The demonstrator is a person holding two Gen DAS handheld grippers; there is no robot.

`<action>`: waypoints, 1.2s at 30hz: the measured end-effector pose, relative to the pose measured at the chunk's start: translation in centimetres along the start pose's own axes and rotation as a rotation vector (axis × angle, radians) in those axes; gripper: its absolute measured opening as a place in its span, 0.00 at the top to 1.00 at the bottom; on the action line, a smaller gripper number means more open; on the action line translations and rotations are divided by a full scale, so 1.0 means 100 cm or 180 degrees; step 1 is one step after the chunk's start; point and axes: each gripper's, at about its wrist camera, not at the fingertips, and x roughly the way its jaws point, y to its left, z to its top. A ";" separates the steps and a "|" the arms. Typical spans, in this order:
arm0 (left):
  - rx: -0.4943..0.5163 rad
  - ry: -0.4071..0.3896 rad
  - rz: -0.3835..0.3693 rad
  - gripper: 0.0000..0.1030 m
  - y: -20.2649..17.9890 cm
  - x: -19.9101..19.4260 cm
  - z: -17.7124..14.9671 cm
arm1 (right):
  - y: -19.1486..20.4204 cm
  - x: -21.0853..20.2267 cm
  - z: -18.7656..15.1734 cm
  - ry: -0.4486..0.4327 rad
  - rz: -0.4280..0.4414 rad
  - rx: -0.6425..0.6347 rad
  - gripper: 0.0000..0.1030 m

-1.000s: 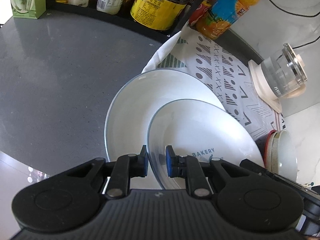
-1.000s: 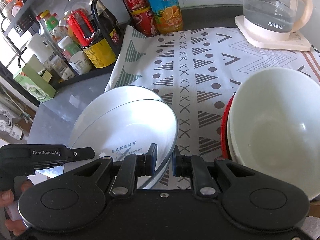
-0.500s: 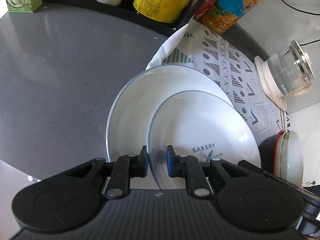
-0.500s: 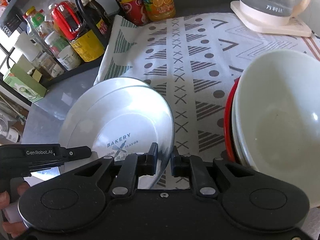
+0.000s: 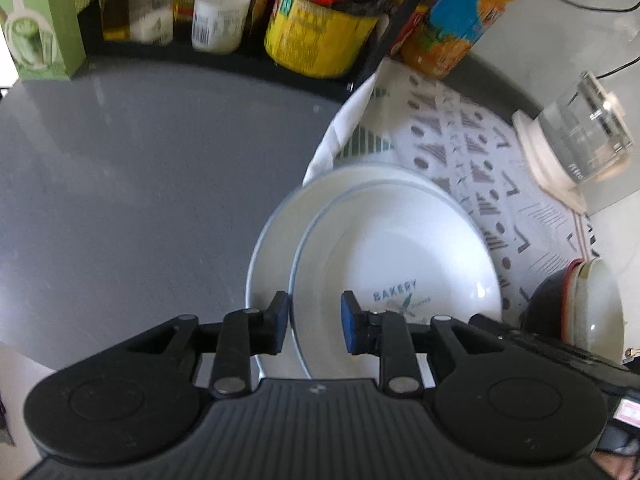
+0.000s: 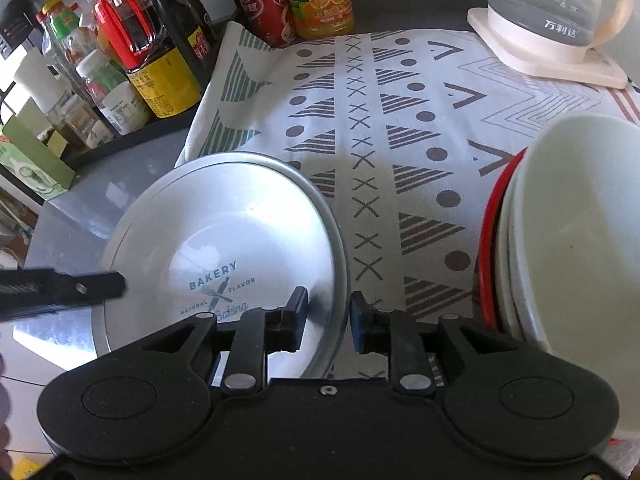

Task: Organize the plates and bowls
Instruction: 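Lower the 'BAKERY' plate onto the plate stack and open both grippers, then move both grippers toward the red bowl holding the white bowls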

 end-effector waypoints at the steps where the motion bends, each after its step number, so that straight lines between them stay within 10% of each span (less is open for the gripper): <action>1: 0.0019 -0.0040 0.0013 0.69 0.000 -0.004 0.001 | 0.001 0.001 0.000 0.0007 0.0000 0.0006 0.74; 23: 0.0285 -0.0262 -0.0097 0.26 -0.025 -0.028 0.018 | -0.002 -0.088 0.006 -0.0784 0.0079 0.0127 0.07; 36: 0.0555 -0.0365 -0.0236 0.13 -0.074 -0.029 0.015 | -0.048 -0.114 0.000 -0.1032 -0.0173 0.0381 0.00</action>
